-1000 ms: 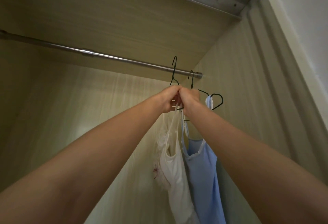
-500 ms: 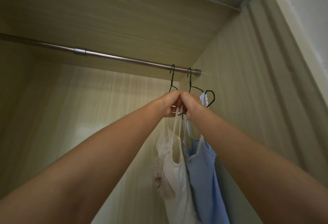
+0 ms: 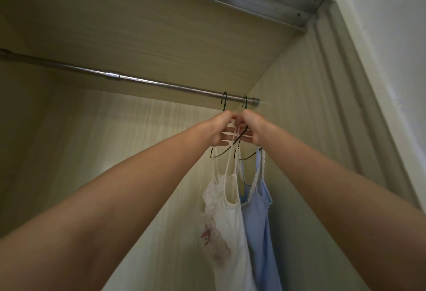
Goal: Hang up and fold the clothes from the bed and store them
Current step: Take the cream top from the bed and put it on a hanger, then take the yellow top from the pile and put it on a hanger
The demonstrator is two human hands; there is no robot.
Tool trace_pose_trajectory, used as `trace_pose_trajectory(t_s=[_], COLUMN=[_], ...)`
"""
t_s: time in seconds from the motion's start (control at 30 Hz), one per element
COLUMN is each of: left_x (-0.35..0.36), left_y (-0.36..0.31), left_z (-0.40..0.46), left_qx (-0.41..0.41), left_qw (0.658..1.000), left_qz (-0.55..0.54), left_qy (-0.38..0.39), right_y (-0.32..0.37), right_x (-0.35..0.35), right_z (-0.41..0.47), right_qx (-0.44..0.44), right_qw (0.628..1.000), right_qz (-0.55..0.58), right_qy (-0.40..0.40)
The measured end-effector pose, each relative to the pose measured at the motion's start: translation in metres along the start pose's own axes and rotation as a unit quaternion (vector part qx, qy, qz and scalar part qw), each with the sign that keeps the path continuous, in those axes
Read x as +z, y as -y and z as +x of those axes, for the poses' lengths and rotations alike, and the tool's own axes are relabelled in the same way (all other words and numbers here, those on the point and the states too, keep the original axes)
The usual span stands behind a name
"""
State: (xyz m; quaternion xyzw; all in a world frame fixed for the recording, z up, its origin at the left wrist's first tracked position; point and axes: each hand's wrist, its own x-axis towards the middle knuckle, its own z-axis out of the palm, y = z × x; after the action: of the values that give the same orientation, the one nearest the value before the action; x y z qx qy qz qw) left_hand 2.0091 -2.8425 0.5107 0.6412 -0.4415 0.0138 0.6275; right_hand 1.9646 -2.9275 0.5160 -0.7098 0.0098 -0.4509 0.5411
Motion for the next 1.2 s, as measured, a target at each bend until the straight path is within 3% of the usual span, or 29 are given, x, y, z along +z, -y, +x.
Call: trace_pose_trajectory(t_s=[0.33, 0.5, 0.63, 0.87, 1.2], left_x=[-0.019, -0.012, -0.007, -0.036, -0.136], left_y=[-0.012, -0.004, 0.004, 0.017, 0.018], left_z=[-0.051, -0.101, -0.149, -0.219, -0.325], left_qx=[-0.046, -0.074, -0.093, -0.112, -0.169], left_qw=[0.998, 0.997, 0.993, 0.994, 0.973], left_qz=[0.01, 0.016, 0.021, -0.01, -0.004], left_qy=[-0.035, 0.018, 0.069, 0.012, -0.157], right_y=[0.02, 0.019, 0.01, -0.011, -0.038], right_x=[-0.046, -0.063, -0.068, -0.06, 0.048], right_z=[-0.055, -0.103, -0.14, -0.184, -0.215], right_qx=[0.049, 0.091, 0.097, 0.081, 0.122], right_qw=[0.997, 0.978, 0.962, 0.95, 0.87], right_qz=[-0.061, -0.156, -0.16, -0.002, 0.179], right_qy=[0.017, 0.105, 0.197, 0.301, 0.444])
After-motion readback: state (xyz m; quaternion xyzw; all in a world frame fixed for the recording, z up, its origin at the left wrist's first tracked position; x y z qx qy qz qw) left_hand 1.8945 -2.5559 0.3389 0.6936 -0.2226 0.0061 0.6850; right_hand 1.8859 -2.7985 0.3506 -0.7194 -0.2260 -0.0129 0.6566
